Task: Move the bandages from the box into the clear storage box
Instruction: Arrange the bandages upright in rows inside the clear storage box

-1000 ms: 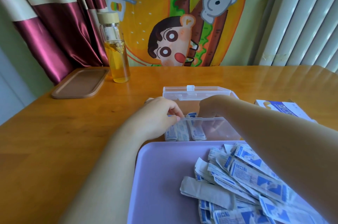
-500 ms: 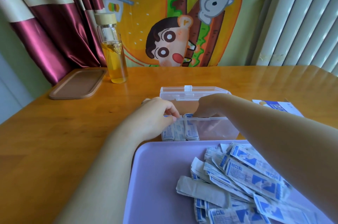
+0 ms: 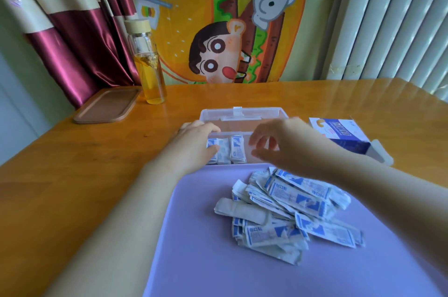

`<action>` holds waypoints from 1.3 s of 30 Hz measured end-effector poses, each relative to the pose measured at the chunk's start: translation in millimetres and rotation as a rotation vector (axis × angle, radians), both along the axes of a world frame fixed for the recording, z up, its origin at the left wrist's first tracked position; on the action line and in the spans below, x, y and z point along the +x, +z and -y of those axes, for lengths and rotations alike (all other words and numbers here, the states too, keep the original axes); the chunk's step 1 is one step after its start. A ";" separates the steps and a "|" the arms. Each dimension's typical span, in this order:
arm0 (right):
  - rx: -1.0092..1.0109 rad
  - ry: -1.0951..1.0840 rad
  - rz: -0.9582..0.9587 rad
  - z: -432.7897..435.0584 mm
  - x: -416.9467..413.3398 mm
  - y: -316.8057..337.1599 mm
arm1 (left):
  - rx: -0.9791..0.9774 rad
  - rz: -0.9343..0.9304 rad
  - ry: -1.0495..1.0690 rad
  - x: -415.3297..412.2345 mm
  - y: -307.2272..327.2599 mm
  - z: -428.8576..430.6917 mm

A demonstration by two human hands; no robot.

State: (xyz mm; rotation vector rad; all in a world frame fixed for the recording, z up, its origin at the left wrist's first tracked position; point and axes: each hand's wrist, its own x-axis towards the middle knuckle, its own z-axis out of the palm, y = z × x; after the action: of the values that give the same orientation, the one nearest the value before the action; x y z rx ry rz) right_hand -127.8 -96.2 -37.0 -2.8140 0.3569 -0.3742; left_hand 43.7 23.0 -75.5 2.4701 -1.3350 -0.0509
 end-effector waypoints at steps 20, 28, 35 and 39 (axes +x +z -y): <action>0.034 -0.090 -0.356 5.7 -119.8 -54.4 | -0.098 -0.074 -0.329 -106.2 -35.6 -63.6; 0.117 -0.032 -0.439 3.2 -131.5 -52.7 | 0.130 -0.126 -0.254 -103.3 -35.0 -56.5; 0.177 -0.258 -0.050 27.7 -112.4 -36.1 | 0.050 -0.114 -0.229 -97.8 -32.6 -59.4; 0.293 -0.446 -0.124 38.1 -95.0 -53.5 | 0.001 -0.174 -0.127 -91.1 -30.1 -61.8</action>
State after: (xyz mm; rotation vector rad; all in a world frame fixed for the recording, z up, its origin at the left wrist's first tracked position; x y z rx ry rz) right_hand -222.7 -134.4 -90.5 -2.4585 0.9872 -0.2129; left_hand -47.4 84.7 -105.6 2.3187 -1.4129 -0.2896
